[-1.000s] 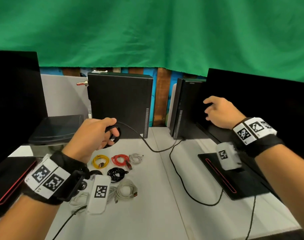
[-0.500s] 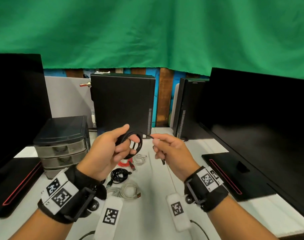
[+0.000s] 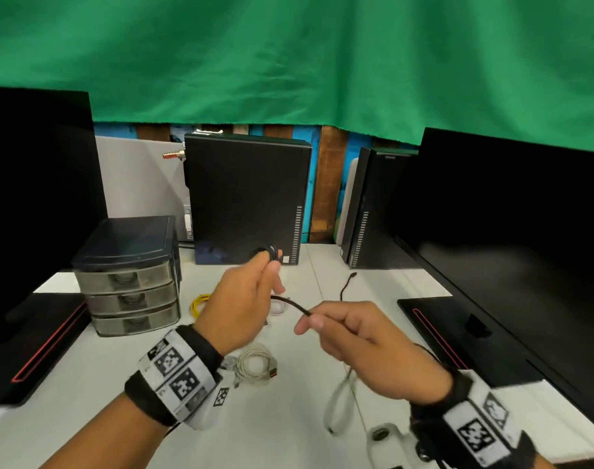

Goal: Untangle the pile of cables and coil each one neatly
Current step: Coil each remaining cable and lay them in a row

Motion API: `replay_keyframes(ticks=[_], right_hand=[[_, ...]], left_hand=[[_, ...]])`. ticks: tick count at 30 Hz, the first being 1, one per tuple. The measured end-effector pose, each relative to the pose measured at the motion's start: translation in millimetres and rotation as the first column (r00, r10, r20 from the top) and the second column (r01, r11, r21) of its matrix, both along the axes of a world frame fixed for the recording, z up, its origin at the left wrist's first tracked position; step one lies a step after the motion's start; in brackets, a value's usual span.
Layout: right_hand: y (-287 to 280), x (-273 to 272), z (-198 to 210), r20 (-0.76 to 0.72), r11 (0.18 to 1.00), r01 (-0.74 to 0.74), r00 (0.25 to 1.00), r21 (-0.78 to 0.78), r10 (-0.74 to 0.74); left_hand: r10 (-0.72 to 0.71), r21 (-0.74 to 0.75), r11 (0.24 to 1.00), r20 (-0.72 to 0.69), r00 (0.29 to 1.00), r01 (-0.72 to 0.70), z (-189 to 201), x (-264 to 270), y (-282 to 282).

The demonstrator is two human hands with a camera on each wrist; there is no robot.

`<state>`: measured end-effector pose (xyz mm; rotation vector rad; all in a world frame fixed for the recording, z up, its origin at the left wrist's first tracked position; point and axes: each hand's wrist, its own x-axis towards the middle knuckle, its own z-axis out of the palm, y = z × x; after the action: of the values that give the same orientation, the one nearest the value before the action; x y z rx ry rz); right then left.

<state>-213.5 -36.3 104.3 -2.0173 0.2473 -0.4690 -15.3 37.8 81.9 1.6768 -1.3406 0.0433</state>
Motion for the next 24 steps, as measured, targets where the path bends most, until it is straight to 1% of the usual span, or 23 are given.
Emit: replay_keyframes(ticks=[1,3,5,6,8,9,10,11,12,13,15,17,18,19,20,22,23,24], right_hand=[[-2,-7,6,-0.01,0.999,0.008,1.0,-0.04,-0.009],[-8,-18,14,-0.008,0.992,0.065,0.998,-0.104,-0.066],[-20,-25,14,0.06,0.978,0.188,0.981,-0.086,-0.183],[-26,-28,13,0.105,0.966,0.254,0.963,-0.039,-0.249],[-37,-30,6,0.171,0.933,0.352,0.918,0.071,-0.359],[-41,-30,1,0.174,0.92,0.377,0.904,0.106,-0.391],[-43,-28,-5,0.159,0.913,0.387,0.9,0.129,-0.405],[-44,-26,-13,0.135,0.912,0.386,0.905,0.142,-0.404],[-43,-23,-21,0.108,0.915,0.375,0.914,0.147,-0.392],[-43,-20,-29,0.08,0.922,0.361,0.924,0.138,-0.373],[-36,-12,-42,0.011,0.945,0.317,0.948,0.083,-0.319],[-24,-5,-49,-0.057,0.975,0.223,0.974,0.023,-0.221],[-17,-3,-51,-0.091,0.986,0.164,0.982,-0.01,-0.164],[-10,-2,-51,-0.124,0.993,0.106,0.986,-0.05,-0.111],[-3,-2,-50,-0.153,0.995,0.052,0.986,-0.091,-0.066],[9,-4,-44,-0.176,0.989,-0.029,0.984,-0.148,0.003],[13,-6,-38,-0.174,0.982,-0.056,0.984,-0.179,0.024],[17,-9,-31,-0.174,0.975,-0.079,0.984,-0.206,0.043]], left_hand=[[-0.013,0.045,0.999,0.039,0.999,0.012,-5,-2,-1],[-0.098,0.108,0.99,0.038,0.994,0.093,-13,-6,-2],[-0.24,0.17,0.954,-0.05,0.969,0.245,-13,-15,1],[-0.311,0.204,0.922,-0.111,0.944,0.328,-11,-23,4],[-0.436,0.255,0.832,-0.246,0.866,0.492,-8,-38,11],[-0.482,0.261,0.783,-0.321,0.816,0.565,-6,-44,13],[-0.512,0.24,0.742,-0.401,0.76,0.627,-5,-48,14],[-0.53,0.178,0.718,-0.488,0.694,0.673,-1,-52,16],[-0.532,0.084,0.72,-0.57,0.626,0.689,3,-53,15],[-0.526,-0.023,0.746,-0.633,0.568,0.665,8,-53,15],[-0.486,-0.205,0.828,-0.726,0.486,0.522,20,-52,13],[-0.464,-0.319,0.873,-0.777,0.425,0.37,27,-48,12],[-0.463,-0.347,0.881,-0.777,0.427,0.322,28,-45,11],[-0.451,-0.351,0.891,-0.764,0.462,0.289,27,-41,11],[-0.421,-0.332,0.907,-0.74,0.525,0.26,26,-37,11],[-0.33,-0.256,0.943,-0.638,0.696,0.213,23,-30,10],[-0.275,-0.207,0.96,-0.55,0.789,0.191,21,-27,9],[-0.214,-0.147,0.975,-0.432,0.876,0.166,17,-25,8]])
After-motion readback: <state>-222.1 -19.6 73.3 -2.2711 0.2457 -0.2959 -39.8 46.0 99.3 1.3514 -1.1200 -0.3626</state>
